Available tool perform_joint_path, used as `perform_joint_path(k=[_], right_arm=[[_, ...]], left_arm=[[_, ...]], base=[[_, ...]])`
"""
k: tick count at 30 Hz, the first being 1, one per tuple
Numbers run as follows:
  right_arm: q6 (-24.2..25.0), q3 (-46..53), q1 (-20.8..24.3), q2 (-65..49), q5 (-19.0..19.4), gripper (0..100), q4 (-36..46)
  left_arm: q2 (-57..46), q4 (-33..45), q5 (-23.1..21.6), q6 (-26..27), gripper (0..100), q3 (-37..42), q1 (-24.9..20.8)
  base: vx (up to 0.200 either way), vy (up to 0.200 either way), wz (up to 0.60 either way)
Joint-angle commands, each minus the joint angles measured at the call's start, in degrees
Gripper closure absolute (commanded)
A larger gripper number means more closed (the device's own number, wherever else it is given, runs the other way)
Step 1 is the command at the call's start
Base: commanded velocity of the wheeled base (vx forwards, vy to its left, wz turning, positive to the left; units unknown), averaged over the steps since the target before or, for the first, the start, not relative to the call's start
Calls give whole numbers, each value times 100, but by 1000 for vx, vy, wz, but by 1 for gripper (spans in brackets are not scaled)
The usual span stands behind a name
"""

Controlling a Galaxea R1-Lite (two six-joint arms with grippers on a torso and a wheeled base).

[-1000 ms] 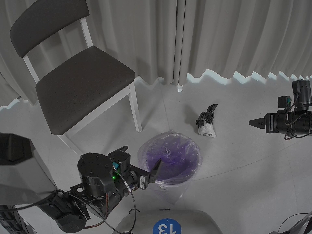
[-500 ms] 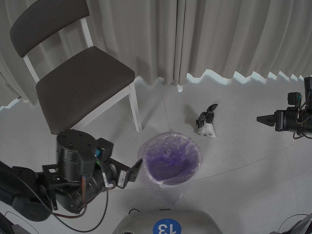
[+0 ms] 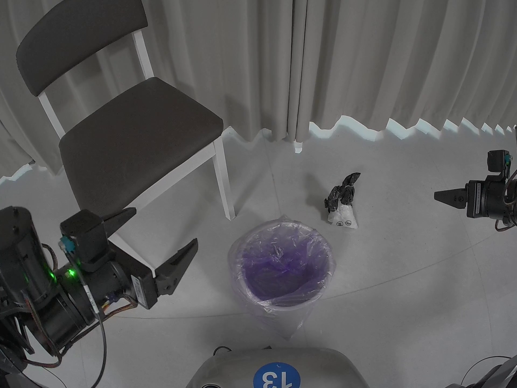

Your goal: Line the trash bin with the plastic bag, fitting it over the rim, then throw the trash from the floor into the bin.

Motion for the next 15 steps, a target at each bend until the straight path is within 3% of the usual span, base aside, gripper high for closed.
perform_joint_path(k=[1, 5, 15], right_arm=[[0, 94, -45, -83, 15, 0, 28], [-9, 94, -124, -57, 138, 0, 28], [-27, 156, -291, 119, 314, 0, -25]], left_arm=[[-136, 19, -44, 28, 0, 70, 119], [-65, 28, -36, 37, 0, 17, 119], [-215, -69, -264, 19, 0, 158, -65]], base=[[200, 200, 0], [200, 200, 0], [0, 0, 0]])
